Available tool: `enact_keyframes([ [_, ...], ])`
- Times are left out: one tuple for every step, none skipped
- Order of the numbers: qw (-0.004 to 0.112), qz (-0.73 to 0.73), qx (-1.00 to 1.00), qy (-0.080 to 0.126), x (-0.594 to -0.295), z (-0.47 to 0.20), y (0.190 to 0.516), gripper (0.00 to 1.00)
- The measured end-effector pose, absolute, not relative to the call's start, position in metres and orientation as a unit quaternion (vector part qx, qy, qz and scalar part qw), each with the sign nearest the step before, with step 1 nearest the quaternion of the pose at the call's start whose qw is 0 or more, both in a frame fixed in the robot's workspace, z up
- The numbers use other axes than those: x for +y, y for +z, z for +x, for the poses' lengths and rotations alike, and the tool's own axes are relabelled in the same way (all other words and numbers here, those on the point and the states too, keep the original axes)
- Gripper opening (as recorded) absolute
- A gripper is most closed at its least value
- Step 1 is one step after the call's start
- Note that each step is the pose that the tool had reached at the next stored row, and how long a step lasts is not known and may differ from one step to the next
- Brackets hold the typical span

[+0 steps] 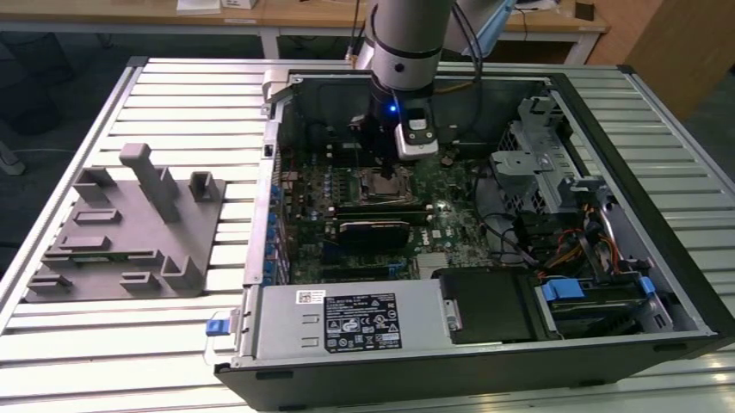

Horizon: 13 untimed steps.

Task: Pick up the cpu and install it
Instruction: 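Close the cpu cover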

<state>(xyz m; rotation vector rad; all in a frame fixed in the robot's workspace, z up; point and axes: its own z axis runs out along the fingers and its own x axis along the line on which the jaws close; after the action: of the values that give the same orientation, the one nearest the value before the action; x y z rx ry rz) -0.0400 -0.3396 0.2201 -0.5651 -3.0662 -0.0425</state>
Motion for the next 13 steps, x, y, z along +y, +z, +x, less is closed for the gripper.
enact_keyframes([
  [0.012,-0.172,-0.985,-0.013,-0.3396,-0.0400,0.2199,0.11],
  [0.012,-0.164,-0.986,-0.013,-0.3396,-0.0400,0.2198,0.11],
  [0.012,-0.155,-0.988,-0.013,-0.3396,-0.0400,0.2197,0.11],
  [0.012,-0.146,-0.989,-0.012,-0.3396,-0.0400,0.2195,0.11],
  [0.012,-0.137,-0.990,-0.012,-0.3396,-0.0400,0.2194,0.11],
  [0.012,-0.128,-0.992,-0.012,-0.3396,-0.0400,0.2193,0.11],
  [0.012,-0.118,-0.993,-0.012,-0.3396,-0.0400,0.2191,0.11],
  [0.012,-0.109,-0.994,-0.011,-0.3396,-0.0400,0.2190,0.11],
  [0.012,-0.100,-0.995,-0.011,-0.3396,-0.0400,0.2189,0.11],
  [0.013,-0.091,-0.996,-0.010,-0.3396,-0.0400,0.2188,0.11],
  [0.013,-0.082,-0.996,-0.010,-0.3396,-0.0399,0.2187,0.11],
  [0.013,-0.073,-0.997,-0.009,-0.3396,-0.0400,0.2186,0.11],
  [0.013,-0.064,-0.998,-0.009,-0.3396,-0.0400,0.2184,0.11],
])
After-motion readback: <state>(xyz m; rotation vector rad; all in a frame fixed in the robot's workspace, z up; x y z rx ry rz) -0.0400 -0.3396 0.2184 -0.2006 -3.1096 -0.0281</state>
